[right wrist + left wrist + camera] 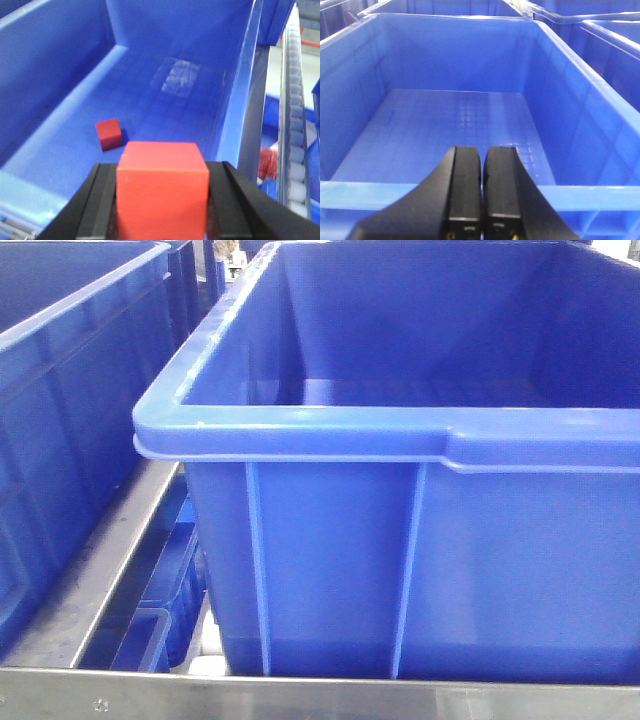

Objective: Pick red cube and place on left shelf
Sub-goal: 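Lower the right gripper with the red cube into the blue crate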

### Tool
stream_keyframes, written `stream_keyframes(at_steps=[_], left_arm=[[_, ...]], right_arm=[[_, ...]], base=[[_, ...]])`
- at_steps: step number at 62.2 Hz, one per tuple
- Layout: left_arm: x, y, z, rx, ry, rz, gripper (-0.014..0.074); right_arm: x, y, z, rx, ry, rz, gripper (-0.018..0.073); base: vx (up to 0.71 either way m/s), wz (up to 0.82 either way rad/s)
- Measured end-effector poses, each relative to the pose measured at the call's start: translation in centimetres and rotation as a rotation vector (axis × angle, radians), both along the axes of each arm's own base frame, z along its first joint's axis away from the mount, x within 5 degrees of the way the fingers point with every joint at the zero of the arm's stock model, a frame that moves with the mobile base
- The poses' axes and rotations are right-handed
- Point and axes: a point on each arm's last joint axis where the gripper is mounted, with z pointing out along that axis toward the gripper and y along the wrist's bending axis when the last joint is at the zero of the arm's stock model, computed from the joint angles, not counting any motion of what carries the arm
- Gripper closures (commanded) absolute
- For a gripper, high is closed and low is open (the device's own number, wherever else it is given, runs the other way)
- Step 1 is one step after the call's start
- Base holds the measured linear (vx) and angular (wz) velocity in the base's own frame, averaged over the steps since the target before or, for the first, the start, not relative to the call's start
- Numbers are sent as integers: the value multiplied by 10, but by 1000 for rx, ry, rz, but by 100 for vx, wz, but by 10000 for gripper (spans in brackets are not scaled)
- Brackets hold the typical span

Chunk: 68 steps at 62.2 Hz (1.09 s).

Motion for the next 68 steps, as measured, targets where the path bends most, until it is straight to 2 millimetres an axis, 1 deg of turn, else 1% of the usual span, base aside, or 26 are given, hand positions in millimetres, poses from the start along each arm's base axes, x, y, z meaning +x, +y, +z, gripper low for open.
stream_keyframes(at_steps=[3, 10, 15, 17, 23, 25, 26, 27, 29, 35, 39, 44, 45, 54, 68], left_arm=[[0, 0, 0, 0, 0, 0, 496], [0, 0, 0, 0, 0, 0, 496], [0, 0, 0, 0, 0, 0, 496], [0, 0, 0, 0, 0, 0, 495], [0, 0, 0, 0, 0, 0, 496], [0, 0, 0, 0, 0, 0, 496], [0, 0, 0, 0, 0, 0, 496], [0, 0, 0, 0, 0, 0, 496], [0, 0, 0, 0, 0, 0, 496], [0, 0, 0, 0, 0, 0, 496], [0, 0, 0, 0, -2, 0, 495], [0, 0, 0, 0, -2, 0, 496], [0, 0, 0, 0, -2, 0, 496], [0, 0, 0, 0, -4, 0, 495], [0, 0, 0, 0, -4, 0, 496]], right_arm=[[1, 0, 11, 4, -8, -2, 471], [10, 3, 49, 6, 0, -15, 475], [24, 9, 71, -14, 42, -26, 473], [32, 12, 79, -34, 66, -30, 473], [60, 26, 94, -99, 153, -23, 473], [72, 32, 96, -120, 193, -15, 473], [81, 37, 95, -133, 229, -8, 473], [85, 39, 97, -139, 244, -5, 473], [99, 47, 94, -157, 299, 4, 473], [124, 62, 88, -179, 426, 23, 473], [142, 73, 76, -200, 536, 30, 473], [158, 81, 63, -225, 634, 33, 473], [162, 83, 58, -234, 658, 32, 473], [184, 94, 30, -280, 776, 28, 473], [207, 105, -3, -326, 882, 25, 473]], base=[[0, 0], [0, 0], [0, 0], [0, 0], [0, 0], [0, 0], [0, 0], [0, 0], [0, 0], [0, 0], [0, 0], [0, 0], [0, 0], [0, 0], [0, 0]])
